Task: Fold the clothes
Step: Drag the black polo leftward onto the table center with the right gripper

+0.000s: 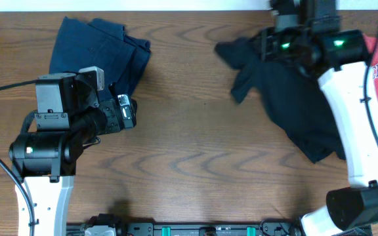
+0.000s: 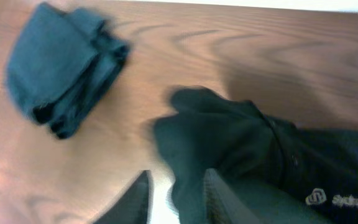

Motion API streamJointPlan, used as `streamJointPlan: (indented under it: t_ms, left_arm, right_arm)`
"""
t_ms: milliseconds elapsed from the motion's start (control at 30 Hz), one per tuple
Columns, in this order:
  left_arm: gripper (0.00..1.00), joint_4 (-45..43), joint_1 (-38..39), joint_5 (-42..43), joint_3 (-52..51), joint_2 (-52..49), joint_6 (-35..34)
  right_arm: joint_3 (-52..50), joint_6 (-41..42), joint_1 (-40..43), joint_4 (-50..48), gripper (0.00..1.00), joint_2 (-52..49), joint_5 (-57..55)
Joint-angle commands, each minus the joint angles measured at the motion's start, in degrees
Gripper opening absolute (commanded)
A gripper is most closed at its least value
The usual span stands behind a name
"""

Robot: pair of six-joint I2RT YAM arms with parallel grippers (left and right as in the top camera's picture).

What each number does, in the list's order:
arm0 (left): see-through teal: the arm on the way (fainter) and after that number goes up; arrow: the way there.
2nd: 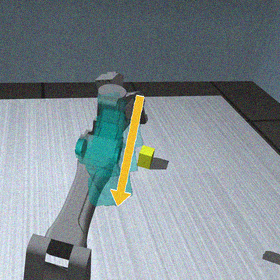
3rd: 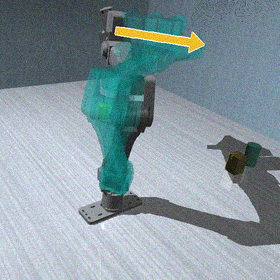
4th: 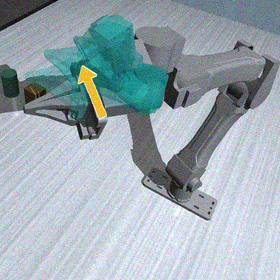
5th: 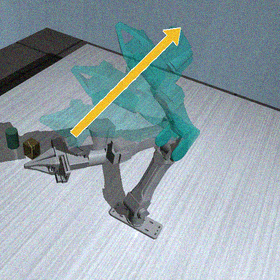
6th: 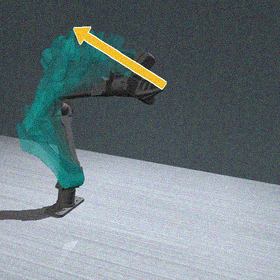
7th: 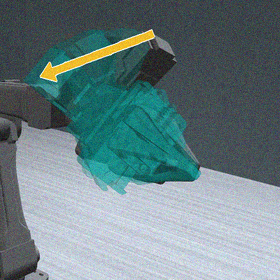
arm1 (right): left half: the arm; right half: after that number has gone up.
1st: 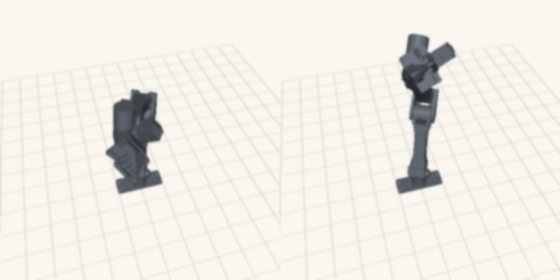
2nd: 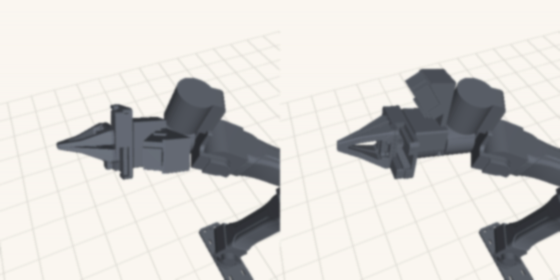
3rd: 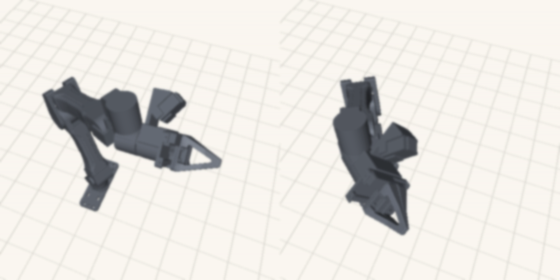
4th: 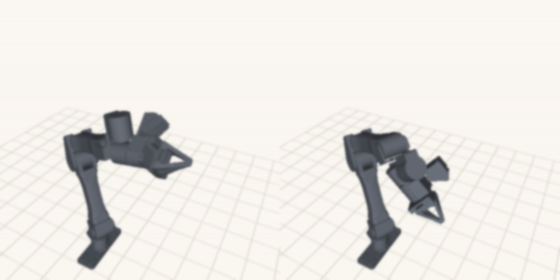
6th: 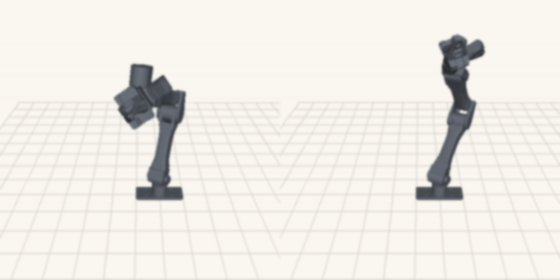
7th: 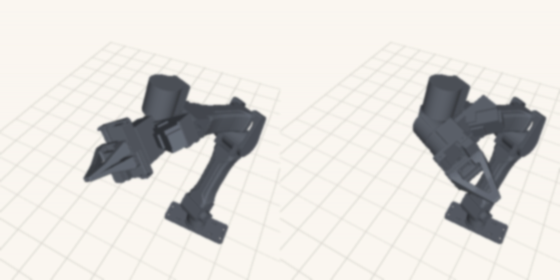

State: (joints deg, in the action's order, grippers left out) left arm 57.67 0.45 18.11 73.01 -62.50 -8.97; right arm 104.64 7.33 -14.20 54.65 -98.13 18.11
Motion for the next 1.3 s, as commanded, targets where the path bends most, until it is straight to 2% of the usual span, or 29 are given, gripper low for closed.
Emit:
streamJointPlan:
  t_ms: [0, 33, 100, 233, 433, 500, 600, 633, 700, 933, 1267]
  left_arm:
    - [0.98, 1.2, 0.2, 1.2, 1.5, -0.2, 0.1]
    - [0.98, 1.5, 0.2, 1.8, 1.5, -0.4, 0.1]
    - [0.98, 1.8, 0.3, 3.8, 1.2, -1.0, 0.1]
    - [0.98, 1.9, 1.5, 5.9, 0.2, -3.0, 0.1]
    - [1.00, 1.7, 8.2, 5.9, -0.8, -9.8, 0.1]
    - [0.96, 1.4, 11.6, 5.9, -0.8, -13.2, 0.1]
    - [0.87, -1.3, 17.2, 5.9, -0.8, -19.8, 0.1]
    - [0.77, -2.5, 18.9, 5.9, -0.8, -22.1, 0.1]
    - [0.66, -5.1, 22.3, 5.9, -0.8, -26.8, 0.1]
    - [0.64, -15.5, 31.7, 5.2, -0.8, -40.1, 0.1]
    - [0.65, -25.1, 37.7, -2.2, -0.8, -48.1, 0.2]
  right_arm:
    - [0.6, -3.8, -4.4, 0.3, 0.42, 0.9, -5.4]
    - [0.6, -3.7, -5.1, 0.3, 0.44, 0.9, -7.5]
    - [0.6, -2.9, -5.2, 0.3, 0.57, 0.9, -10.7]
    - [0.6, 0.9, -1.2, 1.4, 0.64, 0.9, -12.3]
    - [0.6, 4.2, 7.5, 6.3, 0.65, 0.7, -12.1]
    - [0.6, 4.2, 9.5, 8.4, 0.65, 0.7, -12.1]
    - [0.6, 4.2, 12.2, 11.4, 0.65, 0.7, -12.1]
    - [0.6, 4.2, 13.0, 12.2, 0.65, 0.7, -12.1]
    - [0.6, 4.2, 14.2, 13.4, 0.65, 0.7, -12.1]
    - [0.6, 3.4, 16.5, 15.8, 0.66, 0.7, -12.1]
    - [0.6, 3.3, 16.7, 16.1, 0.67, 0.7, -12.3]
